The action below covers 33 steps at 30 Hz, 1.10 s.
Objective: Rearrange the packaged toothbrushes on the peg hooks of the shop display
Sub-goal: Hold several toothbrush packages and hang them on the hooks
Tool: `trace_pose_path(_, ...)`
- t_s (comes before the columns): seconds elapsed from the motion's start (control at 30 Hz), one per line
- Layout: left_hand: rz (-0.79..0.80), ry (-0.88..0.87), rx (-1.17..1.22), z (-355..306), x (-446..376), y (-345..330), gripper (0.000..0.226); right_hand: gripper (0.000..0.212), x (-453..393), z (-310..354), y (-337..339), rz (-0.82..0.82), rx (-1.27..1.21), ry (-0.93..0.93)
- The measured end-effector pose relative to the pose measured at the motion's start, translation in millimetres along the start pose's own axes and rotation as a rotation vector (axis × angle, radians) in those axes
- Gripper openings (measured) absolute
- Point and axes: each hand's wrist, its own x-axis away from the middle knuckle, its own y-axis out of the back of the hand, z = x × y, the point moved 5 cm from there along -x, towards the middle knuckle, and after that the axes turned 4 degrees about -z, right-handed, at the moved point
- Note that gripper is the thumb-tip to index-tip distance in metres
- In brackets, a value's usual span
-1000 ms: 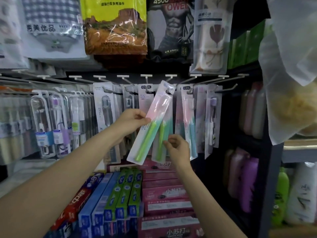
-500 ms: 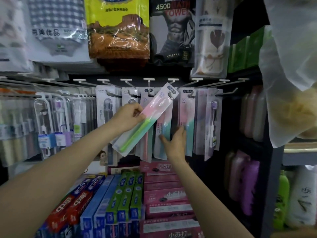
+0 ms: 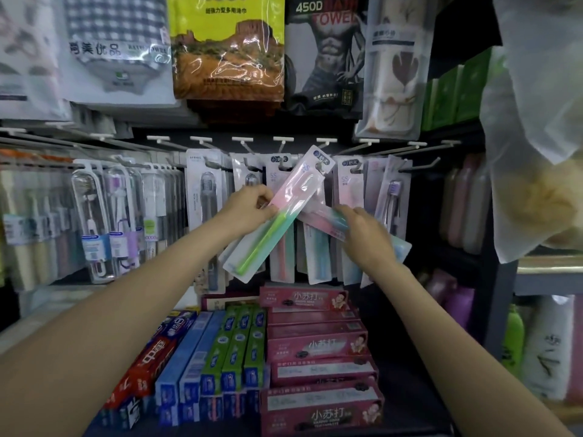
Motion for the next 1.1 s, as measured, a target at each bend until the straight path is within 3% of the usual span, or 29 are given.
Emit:
trace_pose_path(0.23, -0.008, 0.003, 0.038, 1, 1, -2, 0.004, 0.035, 38, -29, 4, 0.033, -0.023, -0.18)
trace_pose_path(0.37, -0.038, 0.003, 0.026, 2, 0, -5, 0.006, 0.032, 51, -47, 6, -0.111, -0.113, -0.347)
trace_pose_path(0.57, -0.065, 0.003, -0.032, 2, -2, -3, 0.01, 0.036, 41, -38, 26, -0.346, -0.123, -0.301)
trace_pose_path(0.87, -0.058, -0.017, -0.068, 0, -1, -1, 0.01, 0.031, 29, -37, 5, -0.214, -0.655, -0.445)
trace_pose_path(1.0, -0.05, -0.016, -0.049, -1, 0, 2, 0.005, 0.033, 33, -38, -4, -0.237, -0.633, -0.439)
trace_pose_path(1.1, -0.037, -0.02, -0.023, -1, 1, 0, 0.002, 0.04, 46, -30, -9, -0.415, -0.454, -0.328)
